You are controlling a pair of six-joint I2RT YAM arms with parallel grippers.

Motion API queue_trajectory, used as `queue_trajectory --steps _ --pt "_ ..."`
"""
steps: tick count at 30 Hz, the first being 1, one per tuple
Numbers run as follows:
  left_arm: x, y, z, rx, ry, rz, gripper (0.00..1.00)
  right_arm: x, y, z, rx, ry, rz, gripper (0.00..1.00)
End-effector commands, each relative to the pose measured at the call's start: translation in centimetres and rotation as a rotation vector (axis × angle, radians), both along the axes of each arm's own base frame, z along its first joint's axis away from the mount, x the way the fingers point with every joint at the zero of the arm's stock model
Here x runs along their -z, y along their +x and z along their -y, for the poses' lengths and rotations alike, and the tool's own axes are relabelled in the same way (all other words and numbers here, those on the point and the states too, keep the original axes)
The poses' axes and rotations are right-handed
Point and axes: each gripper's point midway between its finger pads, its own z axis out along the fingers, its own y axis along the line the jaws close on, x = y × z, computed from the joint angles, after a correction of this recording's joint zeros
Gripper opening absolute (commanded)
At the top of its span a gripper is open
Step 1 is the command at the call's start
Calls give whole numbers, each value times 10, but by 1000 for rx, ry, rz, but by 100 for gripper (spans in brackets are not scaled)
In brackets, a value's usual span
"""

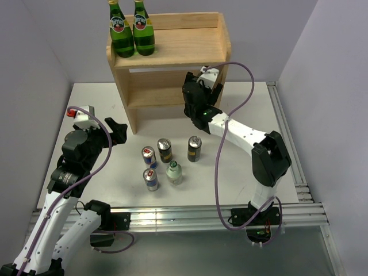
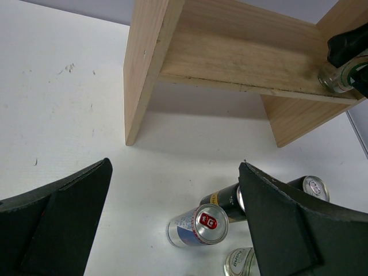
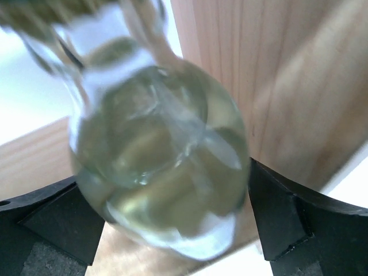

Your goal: Place and organize the beverage onto the shelf

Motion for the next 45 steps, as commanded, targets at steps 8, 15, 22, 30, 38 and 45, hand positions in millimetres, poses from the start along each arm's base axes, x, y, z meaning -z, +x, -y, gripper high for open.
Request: queue_trajectory --steps 8,15,22,30,38,45 --pt "-12 0 -1 4 0 49 99 -25 -39 9 -58 72 8 100" --pt "-13 -1 -3 -5 0 52 99 -17 -75 -3 -133 58 -29 100" --pt "-14 -1 -6 -16 2 55 99 -3 -107 -11 -195 47 -85 100" --pt "-14 0 -6 -15 -1 56 99 33 -230 -52 -429 71 -158 100" --pt "-14 0 -8 -19 -1 56 99 82 -326 -72 -663 89 -209 100" --pt "-15 -1 -10 -30 -1 59 99 141 -357 -112 -855 137 -296 100"
